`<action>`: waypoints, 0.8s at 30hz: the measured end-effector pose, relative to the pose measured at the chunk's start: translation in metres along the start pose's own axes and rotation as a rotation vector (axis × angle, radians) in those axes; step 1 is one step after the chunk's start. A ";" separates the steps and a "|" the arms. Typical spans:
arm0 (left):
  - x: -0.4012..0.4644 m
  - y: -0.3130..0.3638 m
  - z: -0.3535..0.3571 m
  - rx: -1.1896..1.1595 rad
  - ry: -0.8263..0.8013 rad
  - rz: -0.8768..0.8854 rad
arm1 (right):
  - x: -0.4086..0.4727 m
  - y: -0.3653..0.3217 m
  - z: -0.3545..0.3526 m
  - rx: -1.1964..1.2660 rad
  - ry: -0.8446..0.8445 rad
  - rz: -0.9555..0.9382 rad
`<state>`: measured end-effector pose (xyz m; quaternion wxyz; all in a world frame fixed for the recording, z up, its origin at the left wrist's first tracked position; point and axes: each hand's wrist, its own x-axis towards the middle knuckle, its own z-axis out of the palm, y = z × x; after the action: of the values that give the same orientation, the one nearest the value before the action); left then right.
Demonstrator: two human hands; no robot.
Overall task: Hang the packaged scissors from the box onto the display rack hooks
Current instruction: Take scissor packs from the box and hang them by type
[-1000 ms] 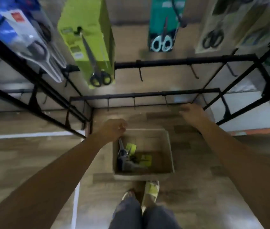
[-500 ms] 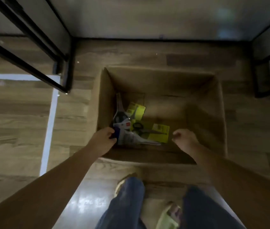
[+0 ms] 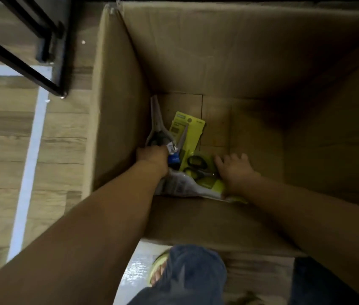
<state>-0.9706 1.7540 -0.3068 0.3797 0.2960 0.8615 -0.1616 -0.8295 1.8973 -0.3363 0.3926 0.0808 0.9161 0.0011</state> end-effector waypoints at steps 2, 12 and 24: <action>-0.005 0.000 0.006 -0.022 -0.024 0.024 | -0.004 -0.002 0.004 0.073 -0.012 -0.007; -0.018 -0.004 0.001 -0.257 -0.122 0.134 | -0.014 -0.014 0.008 0.344 0.028 -0.043; -0.019 -0.006 0.003 -0.811 -0.054 0.009 | -0.025 0.003 -0.007 0.358 0.025 0.063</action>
<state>-0.9623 1.7408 -0.2940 0.4888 0.1216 0.8437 0.1854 -0.8165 1.8965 -0.3133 0.3603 0.1780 0.9035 -0.1489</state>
